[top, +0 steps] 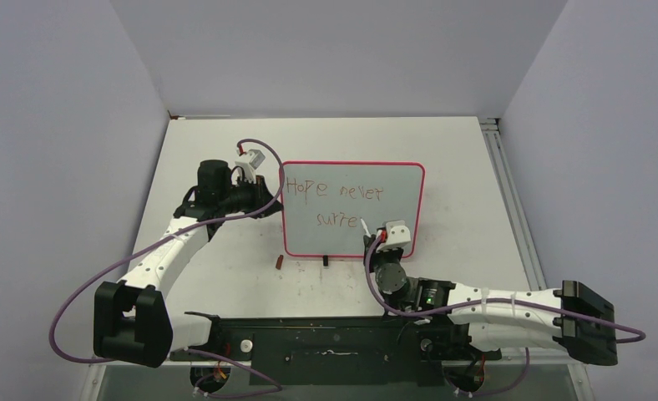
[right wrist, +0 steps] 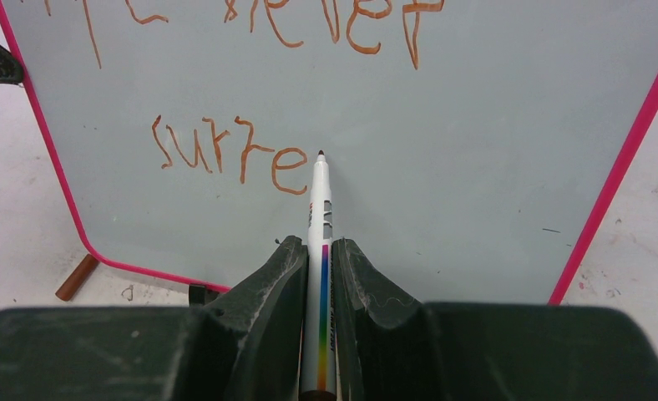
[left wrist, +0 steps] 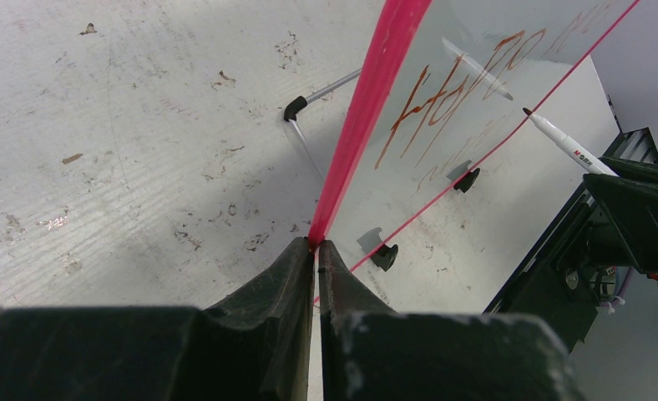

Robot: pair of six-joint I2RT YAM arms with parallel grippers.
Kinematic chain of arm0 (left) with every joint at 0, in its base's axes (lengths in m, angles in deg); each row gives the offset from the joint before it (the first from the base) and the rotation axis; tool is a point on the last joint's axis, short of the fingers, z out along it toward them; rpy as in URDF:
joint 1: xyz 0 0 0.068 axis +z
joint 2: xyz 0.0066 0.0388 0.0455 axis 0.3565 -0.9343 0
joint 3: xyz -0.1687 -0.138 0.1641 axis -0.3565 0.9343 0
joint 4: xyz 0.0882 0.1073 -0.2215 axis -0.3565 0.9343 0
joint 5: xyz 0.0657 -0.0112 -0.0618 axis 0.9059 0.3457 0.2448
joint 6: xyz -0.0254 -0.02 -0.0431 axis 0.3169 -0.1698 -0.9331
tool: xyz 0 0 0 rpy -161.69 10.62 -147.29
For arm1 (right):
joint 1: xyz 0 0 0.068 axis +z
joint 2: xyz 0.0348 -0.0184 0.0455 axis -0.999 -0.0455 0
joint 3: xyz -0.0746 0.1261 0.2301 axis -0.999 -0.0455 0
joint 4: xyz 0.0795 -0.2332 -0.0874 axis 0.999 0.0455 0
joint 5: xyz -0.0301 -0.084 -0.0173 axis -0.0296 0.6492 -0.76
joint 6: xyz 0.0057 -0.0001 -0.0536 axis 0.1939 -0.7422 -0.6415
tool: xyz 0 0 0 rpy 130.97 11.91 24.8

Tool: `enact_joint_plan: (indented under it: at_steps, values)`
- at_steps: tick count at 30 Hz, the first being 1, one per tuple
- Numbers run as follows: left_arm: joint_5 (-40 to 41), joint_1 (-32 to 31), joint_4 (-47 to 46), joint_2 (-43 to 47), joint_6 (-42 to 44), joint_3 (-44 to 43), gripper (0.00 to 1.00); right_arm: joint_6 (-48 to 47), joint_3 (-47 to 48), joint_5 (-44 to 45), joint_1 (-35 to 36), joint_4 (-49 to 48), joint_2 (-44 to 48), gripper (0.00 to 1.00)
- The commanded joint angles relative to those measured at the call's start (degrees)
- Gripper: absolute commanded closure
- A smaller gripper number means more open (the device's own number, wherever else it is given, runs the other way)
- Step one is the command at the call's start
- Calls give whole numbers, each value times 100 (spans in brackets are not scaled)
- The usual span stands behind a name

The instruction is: Write a sentence on the whiteboard

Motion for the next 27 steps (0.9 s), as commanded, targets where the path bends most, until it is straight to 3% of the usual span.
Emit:
enact_joint_plan:
  at_steps: [1, 14, 27]
  values:
    - [-163, -37, -146, 135, -62, -90, 95, -204, 65, 67, -48, -485, -57, 95]
    - [-171, -40, -144, 126, -64, -94, 95, -212, 87, 59, -173, -555, -300, 95]
    - [-175, -42, -145, 144, -71, -95, 95, 385, 49, 20, -107, 80, -224, 95]
